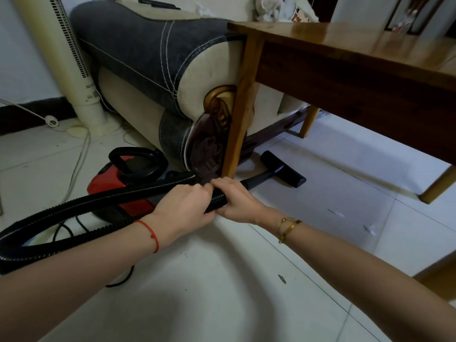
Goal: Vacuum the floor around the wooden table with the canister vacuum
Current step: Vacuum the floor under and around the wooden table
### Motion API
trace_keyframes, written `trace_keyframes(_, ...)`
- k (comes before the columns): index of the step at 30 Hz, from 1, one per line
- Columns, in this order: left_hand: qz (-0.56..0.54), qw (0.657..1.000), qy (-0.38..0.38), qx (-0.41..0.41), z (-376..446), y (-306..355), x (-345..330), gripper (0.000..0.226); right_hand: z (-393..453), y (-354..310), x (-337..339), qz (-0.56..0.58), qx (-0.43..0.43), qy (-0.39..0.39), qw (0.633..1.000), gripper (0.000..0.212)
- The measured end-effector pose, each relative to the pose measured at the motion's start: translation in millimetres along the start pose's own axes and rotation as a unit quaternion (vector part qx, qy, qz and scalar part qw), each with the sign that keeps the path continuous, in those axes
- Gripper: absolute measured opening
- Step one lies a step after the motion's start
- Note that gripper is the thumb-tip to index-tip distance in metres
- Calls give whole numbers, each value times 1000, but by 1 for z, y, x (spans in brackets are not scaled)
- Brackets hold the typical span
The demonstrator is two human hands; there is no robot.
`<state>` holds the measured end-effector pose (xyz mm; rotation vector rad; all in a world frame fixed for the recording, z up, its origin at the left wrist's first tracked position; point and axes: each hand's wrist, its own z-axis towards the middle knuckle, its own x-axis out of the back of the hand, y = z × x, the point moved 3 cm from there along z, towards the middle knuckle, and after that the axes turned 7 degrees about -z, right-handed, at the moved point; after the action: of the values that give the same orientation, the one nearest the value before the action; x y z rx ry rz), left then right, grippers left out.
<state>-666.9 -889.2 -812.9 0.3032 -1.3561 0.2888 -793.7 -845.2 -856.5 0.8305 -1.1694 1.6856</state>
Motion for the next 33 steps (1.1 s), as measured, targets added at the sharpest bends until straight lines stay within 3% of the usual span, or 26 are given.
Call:
trace_keyframes(14, -48, 998, -15, 32, 114, 34, -52, 33, 8, 124, 31, -59, -82, -109, 989, 9)
trace_keyframes(23, -19, 999, -21, 25, 195, 43, -88, 30, 21, 204, 34, -50, -122, -73, 989, 14)
trace_keyframes(27, -21, 999, -31, 29, 219, 46, -106, 29, 18, 233, 27, -64, -130, -46, 988, 37)
trace_keyframes(33, -18, 999, -26, 28, 235, 49, -124, 26, 18, 259, 19, -103, -158, -72, 979, 19)
